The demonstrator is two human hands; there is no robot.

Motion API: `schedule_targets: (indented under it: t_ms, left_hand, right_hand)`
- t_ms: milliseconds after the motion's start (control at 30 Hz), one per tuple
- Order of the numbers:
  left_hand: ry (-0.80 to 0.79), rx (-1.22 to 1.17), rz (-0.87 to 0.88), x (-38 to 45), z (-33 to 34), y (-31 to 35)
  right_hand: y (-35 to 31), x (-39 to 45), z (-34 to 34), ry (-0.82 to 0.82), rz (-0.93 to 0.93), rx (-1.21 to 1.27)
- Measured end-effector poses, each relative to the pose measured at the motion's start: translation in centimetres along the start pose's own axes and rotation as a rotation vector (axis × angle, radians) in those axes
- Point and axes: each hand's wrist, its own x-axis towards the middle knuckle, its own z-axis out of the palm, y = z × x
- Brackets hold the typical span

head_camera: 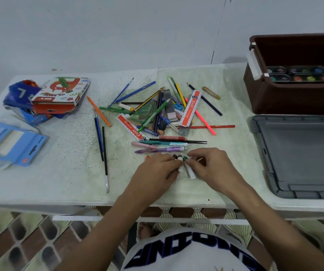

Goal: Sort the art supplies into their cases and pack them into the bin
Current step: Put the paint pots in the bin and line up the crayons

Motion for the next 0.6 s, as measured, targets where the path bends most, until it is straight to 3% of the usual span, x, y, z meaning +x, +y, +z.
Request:
schedule_targets:
  t_ms: [133,300,600]
  left_hand:
    - [-0.041,0.024,0.016,-0.2,-0.3,0.4]
    - [-0.066,0.021,-0.006,-0.5,0.1,0.2]
    - [-0.088,0.006,-0.062,-0.9,0.3,-0.2]
  right_hand:
    - [0.3,-0.7,-1.0,-0.032,-0.037,-0.056]
    - [0.5,-1.0,-1.5,-0.205,-0.058,-0.108]
    - [0.2,-0.9,-0.1,-0.123,-0.101,-0.119]
